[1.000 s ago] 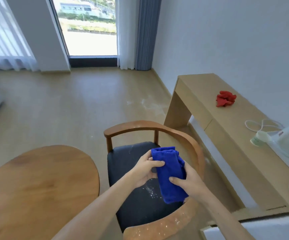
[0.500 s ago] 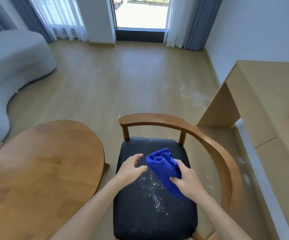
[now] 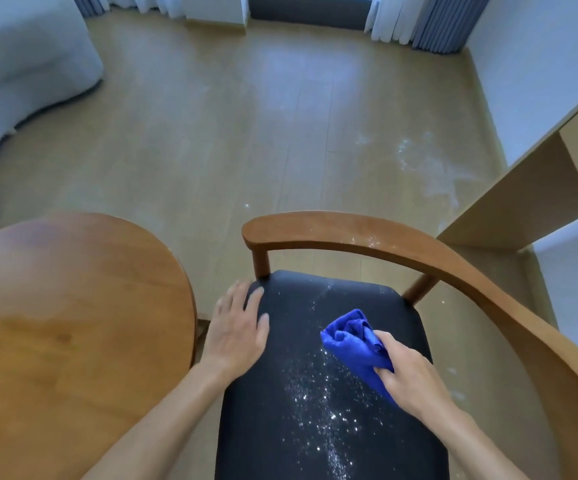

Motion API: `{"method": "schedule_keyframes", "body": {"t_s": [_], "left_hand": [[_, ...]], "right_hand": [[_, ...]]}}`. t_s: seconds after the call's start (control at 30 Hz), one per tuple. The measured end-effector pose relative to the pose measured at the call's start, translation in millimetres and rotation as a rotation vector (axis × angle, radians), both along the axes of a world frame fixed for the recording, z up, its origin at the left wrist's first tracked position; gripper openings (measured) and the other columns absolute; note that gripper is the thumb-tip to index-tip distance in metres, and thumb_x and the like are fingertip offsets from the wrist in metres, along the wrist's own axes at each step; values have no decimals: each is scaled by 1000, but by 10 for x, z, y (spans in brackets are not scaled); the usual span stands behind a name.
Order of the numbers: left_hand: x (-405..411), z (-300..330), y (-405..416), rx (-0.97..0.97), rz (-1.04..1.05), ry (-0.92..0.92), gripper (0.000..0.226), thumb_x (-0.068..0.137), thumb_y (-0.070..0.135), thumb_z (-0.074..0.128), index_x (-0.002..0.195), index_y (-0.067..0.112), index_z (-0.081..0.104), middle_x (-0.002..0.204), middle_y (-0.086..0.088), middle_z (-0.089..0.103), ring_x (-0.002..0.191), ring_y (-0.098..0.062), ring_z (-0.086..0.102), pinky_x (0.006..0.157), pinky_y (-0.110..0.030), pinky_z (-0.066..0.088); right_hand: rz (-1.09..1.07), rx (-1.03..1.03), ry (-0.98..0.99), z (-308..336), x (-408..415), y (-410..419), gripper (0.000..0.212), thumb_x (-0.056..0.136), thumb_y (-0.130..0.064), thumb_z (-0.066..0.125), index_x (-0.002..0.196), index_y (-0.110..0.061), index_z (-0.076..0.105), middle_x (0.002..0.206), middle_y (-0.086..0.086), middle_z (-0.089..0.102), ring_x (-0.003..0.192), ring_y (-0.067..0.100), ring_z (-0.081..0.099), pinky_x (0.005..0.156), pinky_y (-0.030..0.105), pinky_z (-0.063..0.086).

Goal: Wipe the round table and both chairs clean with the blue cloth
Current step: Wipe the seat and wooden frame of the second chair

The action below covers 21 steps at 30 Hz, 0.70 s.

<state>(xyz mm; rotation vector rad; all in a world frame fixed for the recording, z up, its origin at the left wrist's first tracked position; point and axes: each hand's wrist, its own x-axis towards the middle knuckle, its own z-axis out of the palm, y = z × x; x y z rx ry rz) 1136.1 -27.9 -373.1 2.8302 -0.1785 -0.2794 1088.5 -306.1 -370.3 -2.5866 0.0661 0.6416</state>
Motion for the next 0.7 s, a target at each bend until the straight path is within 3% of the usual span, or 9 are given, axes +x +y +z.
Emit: {"method": "schedule_keyframes", "body": {"t_s": [0.07,0.13,0.33,0.43,0.53,0.63,0.7], "left_hand": [[340,160,-41,-40,-28,-220,46,89,24,46,130,3,52,141,-19,45,132,-36,40,107,-47,32],[716,263,-101,-25,-35,-341,49,86,25,46,128,2,54,138,-21,48,129,-40,44,101,-51,34],[1371,88,-185,146,-124,-224,69,91,46,16,147,10,34,154,-17,28,144,-37,23,116,-52,11],[1358,-111,-227,168,-102,-251,66,93,44,17,146,12,39,150,-17,37,140,-37,30,116,-53,15],[1349,-169,-232,179,-79,-305,61,94,40,21,144,14,42,147,-15,42,138,-36,35,115,-53,20],[1350,-219,-225,182,-62,-348,59,95,39,19,146,17,38,149,-11,40,139,-33,33,116,-50,17],[1348,-251,-231,176,-47,-374,58,95,39,19,147,19,37,150,-9,39,139,-32,32,116,-49,15]], "right_hand": [[35,9,-11,-42,158,49,43,89,-16,52,127,-34,43,104,-14,62,84,12,56,68,25,41],[77,9,-35,-89,333,94,42,90,-16,53,128,-32,42,107,-12,61,85,10,54,69,25,40],[206,-103,-184,-347,960,162,51,87,-10,53,135,-24,41,123,-1,59,109,25,55,88,39,45],[278,-210,-235,-608,1250,196,52,84,-8,51,134,-22,42,121,1,60,106,28,55,89,40,40],[349,-354,-134,-940,1377,306,62,84,-23,56,141,-27,31,134,1,46,117,28,46,100,45,35],[310,-331,-17,-1188,1448,361,81,79,-41,65,146,-36,21,138,5,34,122,32,37,95,50,38],[315,-365,-37,-1278,1514,336,78,80,-43,65,145,-40,22,132,6,37,117,32,40,90,48,40]]}}
